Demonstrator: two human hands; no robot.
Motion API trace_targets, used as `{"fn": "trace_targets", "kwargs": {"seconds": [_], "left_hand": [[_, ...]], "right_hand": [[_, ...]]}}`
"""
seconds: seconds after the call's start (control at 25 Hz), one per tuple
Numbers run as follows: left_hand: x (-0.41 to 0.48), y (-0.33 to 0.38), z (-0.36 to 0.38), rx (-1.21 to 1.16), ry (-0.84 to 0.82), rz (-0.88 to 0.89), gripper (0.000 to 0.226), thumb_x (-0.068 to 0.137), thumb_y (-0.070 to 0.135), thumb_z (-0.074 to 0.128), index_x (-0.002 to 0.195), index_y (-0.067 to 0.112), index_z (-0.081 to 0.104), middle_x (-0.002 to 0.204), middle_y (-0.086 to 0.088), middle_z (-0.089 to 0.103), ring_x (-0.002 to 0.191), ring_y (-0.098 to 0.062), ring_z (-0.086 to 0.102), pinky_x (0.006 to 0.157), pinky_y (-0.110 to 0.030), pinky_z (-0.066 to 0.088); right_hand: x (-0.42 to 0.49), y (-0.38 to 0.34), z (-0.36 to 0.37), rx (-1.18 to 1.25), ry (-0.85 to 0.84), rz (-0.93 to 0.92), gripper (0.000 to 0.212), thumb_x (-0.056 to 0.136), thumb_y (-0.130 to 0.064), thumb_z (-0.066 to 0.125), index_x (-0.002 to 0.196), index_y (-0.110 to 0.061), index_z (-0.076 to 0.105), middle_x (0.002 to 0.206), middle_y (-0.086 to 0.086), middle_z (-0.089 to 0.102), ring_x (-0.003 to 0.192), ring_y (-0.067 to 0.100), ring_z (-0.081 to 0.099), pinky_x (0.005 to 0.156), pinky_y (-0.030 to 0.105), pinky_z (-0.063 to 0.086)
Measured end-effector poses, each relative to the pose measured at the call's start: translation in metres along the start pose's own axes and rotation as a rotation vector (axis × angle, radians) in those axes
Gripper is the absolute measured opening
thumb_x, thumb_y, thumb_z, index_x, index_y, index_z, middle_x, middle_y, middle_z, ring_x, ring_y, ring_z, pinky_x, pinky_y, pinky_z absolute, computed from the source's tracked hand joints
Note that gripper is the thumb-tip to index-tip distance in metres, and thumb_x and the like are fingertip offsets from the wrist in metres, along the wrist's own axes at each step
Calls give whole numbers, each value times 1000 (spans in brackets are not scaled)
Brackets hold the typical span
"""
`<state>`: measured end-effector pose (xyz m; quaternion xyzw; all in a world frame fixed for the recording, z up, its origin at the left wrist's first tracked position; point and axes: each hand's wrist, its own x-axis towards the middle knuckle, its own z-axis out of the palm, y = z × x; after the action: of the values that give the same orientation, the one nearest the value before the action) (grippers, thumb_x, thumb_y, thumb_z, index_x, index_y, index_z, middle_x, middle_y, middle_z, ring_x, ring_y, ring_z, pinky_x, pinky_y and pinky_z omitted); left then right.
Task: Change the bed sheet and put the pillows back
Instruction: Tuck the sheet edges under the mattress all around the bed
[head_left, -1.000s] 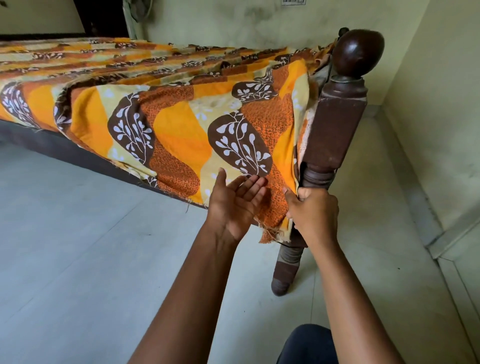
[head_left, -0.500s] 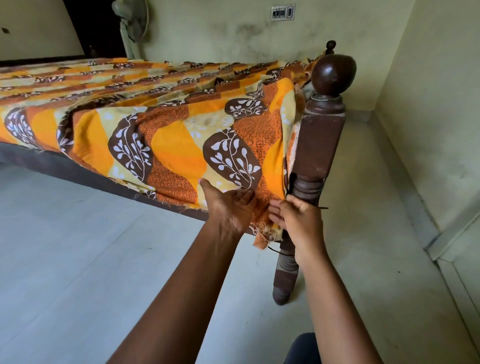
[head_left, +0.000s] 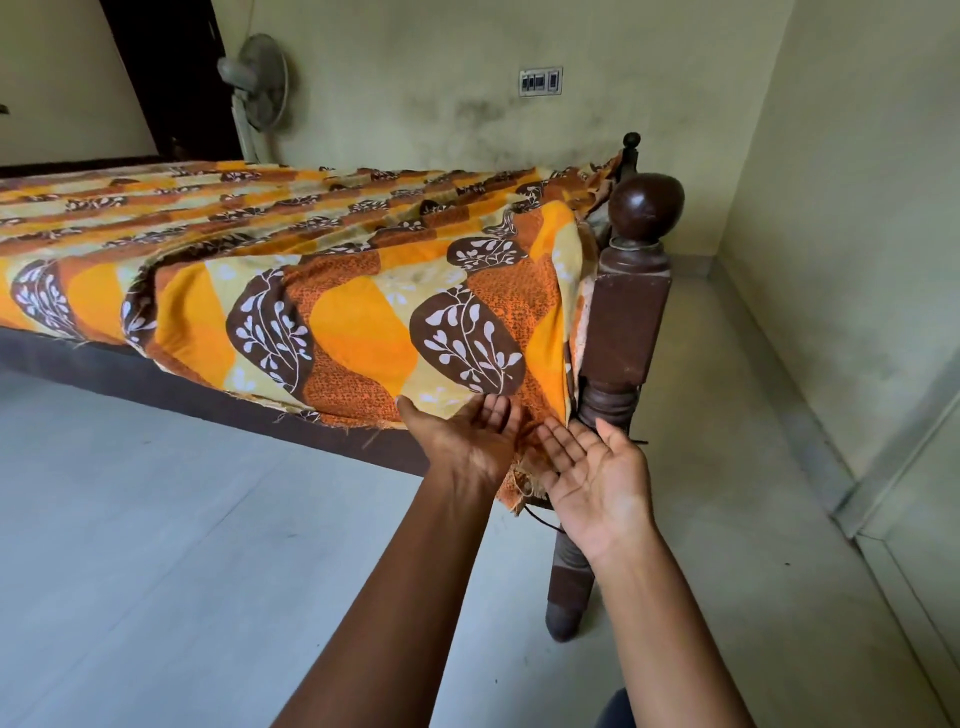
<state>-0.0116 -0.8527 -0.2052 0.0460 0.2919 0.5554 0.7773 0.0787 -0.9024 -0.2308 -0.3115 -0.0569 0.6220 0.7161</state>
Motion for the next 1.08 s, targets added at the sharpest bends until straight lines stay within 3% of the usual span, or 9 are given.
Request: {"fn": "trace_targets", "kwargs": {"seconds": [0.12,0.36,0.48,0.6,0.76,0.96,1.08], "left_hand": [[4,5,-9,-5,-96,-5,92,84,73,19,122,-4,49,119,-20,55,117,-30,52,102,-41,38],[11,10,-18,29,-191,-27,84,87,67,25,126,-3,47,123,-21,52,128,-32,42,113,-44,27],[14,8,-18,-3,-215,-31,80,88,64,27,128,-3,43,141,-21,40,135,-32,34,114,-43,25],[19,9,-23,-34,-211,-43,89,87,67,26,141,-4,27,148,-21,30,138,-33,29,114,-45,22],[27,10,-22,-35,-225,-28,93,85,70,23,147,2,11,152,-21,20,140,-35,23,113,-47,20],[32,11,-26,-78,-228,-32,90,87,67,24,147,2,10,151,-24,20,140,-37,21,114,-46,19],[33,14,-28,-103,-226,-24,88,87,66,22,146,0,15,148,-27,24,138,-39,26,112,-46,22]], "right_hand": [[1,6,20,101,29,-69,47,101,-27,26,142,-3,31,144,13,39,135,23,37,108,41,33],[31,25,48,340,88,-191,47,100,-26,25,141,-3,32,150,9,31,141,20,25,115,34,19],[45,25,49,333,93,-212,44,100,-24,26,136,-3,40,145,12,39,137,23,32,114,34,21],[25,28,34,211,142,-184,40,99,-13,31,136,0,40,143,14,42,133,23,40,109,33,30],[-13,38,9,131,176,-197,37,98,-5,37,134,-4,44,130,13,54,108,19,57,94,30,44],[12,24,30,235,163,-93,42,100,-16,29,137,3,36,140,18,43,134,27,39,112,37,30],[38,26,46,360,130,-104,39,100,-18,26,128,1,47,141,17,44,133,27,39,114,38,26]]}}
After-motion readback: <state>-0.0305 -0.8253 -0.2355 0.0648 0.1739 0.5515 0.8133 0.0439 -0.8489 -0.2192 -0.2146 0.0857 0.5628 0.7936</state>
